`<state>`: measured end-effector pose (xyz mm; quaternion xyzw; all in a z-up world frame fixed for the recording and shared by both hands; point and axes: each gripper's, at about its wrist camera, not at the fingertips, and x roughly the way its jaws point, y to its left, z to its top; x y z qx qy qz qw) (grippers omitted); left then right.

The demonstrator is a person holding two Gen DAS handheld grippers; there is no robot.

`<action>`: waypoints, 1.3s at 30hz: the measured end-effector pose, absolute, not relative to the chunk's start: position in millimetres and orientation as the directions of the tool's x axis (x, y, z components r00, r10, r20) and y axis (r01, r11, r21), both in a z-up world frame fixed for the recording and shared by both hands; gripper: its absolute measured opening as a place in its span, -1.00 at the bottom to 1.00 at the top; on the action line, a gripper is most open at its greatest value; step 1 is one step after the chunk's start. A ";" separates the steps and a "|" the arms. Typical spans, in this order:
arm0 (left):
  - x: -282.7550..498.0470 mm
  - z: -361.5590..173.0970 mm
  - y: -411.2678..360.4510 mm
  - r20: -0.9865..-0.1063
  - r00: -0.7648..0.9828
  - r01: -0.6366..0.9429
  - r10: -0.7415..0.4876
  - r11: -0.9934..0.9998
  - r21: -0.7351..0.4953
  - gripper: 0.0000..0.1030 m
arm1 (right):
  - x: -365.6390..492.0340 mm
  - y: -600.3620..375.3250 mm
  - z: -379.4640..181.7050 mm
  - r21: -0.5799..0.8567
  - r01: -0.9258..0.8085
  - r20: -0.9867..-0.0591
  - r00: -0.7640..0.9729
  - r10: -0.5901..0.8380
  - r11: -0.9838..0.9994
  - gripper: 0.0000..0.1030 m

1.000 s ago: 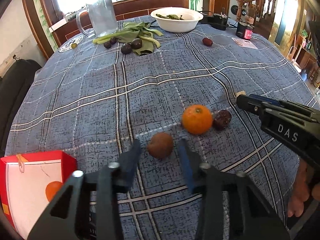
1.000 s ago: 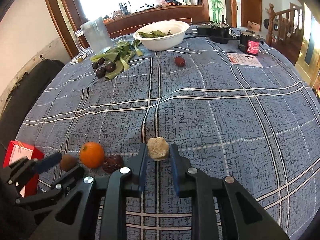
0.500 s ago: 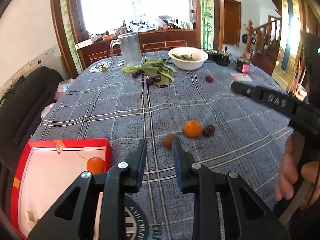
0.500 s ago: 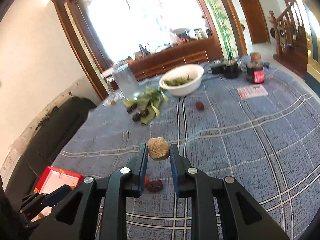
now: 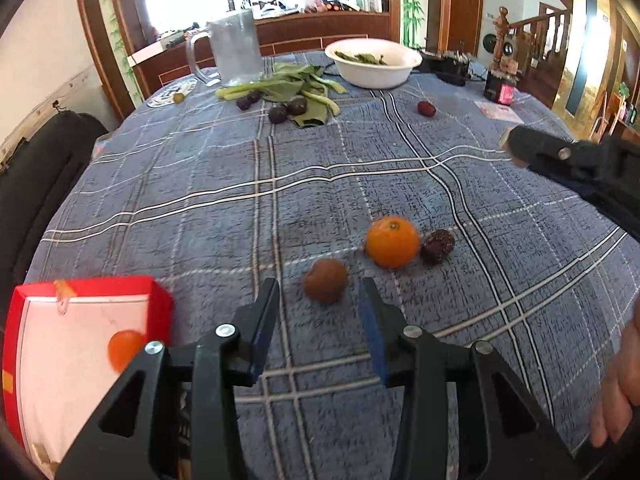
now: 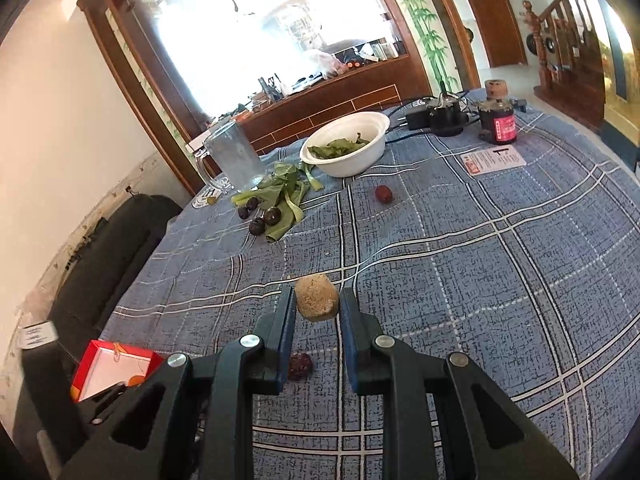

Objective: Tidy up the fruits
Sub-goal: 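Grasp a beige cube with the right gripper while the left grasps a brown round fruit, then carry the beige cube and brown fruit over the tray and open both grippers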

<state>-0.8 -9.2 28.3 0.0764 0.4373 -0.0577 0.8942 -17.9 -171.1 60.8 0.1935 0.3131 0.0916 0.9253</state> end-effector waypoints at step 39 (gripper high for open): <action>-159.5 115.1 98.0 -0.539 0.836 -0.102 0.105 0.994 0.034 -0.49 | -35.6 -178.9 63.6 0.315 0.053 -0.511 0.851 0.122 0.948 -0.59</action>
